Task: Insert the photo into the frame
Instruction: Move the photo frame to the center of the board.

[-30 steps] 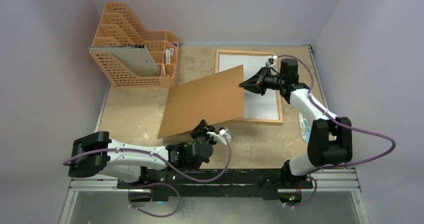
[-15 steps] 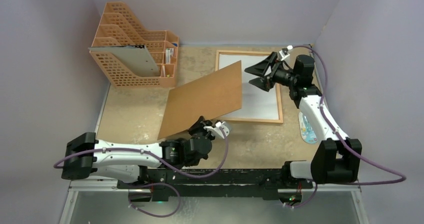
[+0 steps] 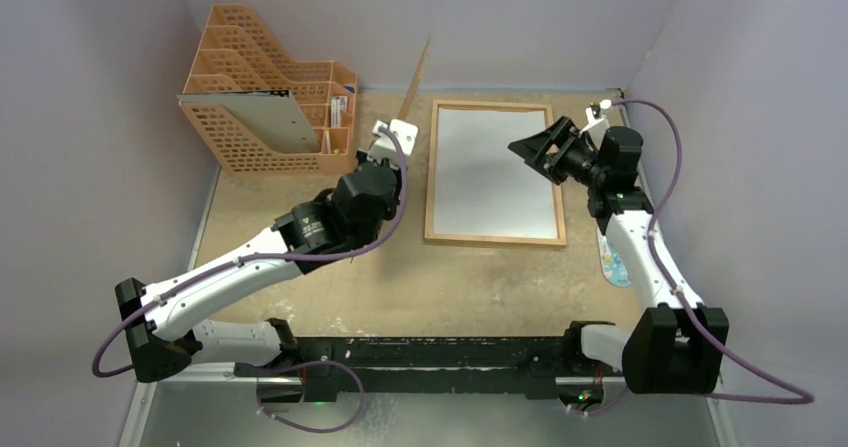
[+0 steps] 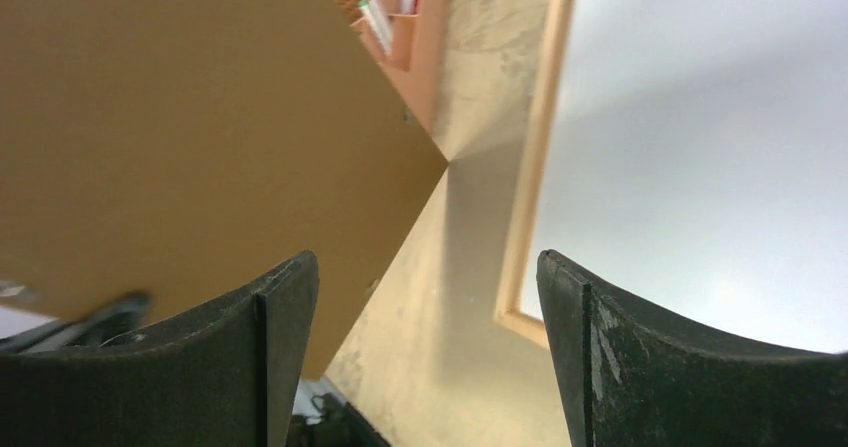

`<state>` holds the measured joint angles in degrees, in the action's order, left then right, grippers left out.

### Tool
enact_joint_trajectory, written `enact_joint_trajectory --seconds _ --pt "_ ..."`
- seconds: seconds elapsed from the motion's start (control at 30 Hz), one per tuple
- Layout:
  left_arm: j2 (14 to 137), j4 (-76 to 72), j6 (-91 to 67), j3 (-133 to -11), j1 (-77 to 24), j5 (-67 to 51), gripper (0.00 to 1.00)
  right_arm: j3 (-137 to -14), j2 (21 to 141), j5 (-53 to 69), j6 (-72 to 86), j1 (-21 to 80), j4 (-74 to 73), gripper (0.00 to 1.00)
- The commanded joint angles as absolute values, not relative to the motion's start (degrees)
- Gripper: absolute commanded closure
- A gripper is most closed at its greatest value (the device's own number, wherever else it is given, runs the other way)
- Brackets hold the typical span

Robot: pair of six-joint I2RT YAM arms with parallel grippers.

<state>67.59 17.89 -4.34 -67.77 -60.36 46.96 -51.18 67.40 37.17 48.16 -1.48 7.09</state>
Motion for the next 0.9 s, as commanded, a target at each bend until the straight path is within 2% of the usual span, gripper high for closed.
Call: enact_joint_trajectory --seconds 0.0,0.2,0.47,0.63,0.87 --pt "69.6 20.5 -10.2 -76.5 -57.0 42.6 1.0 -52.3 70.4 27.3 38.9 4.5 4.1 0.21" --pt "68.9 16.2 -7.5 -80.6 -54.7 46.2 1.0 -60.3 81.0 7.8 34.8 18.3 -1.9 0.33" --pt "66.2 9.6 -1.7 -81.3 -54.6 53.5 1.0 -71.9 96.0 -10.9 35.8 33.1 -10.3 0.38" --pt "65.0 11.4 -1.8 -80.6 -54.6 53.4 1.0 -75.9 102.1 -17.0 37.2 37.1 -12.4 0.41" --pt "63.6 19.1 -5.7 -79.1 -54.5 53.9 1.0 -81.8 110.7 -19.2 37.2 40.5 -15.7 0.42"
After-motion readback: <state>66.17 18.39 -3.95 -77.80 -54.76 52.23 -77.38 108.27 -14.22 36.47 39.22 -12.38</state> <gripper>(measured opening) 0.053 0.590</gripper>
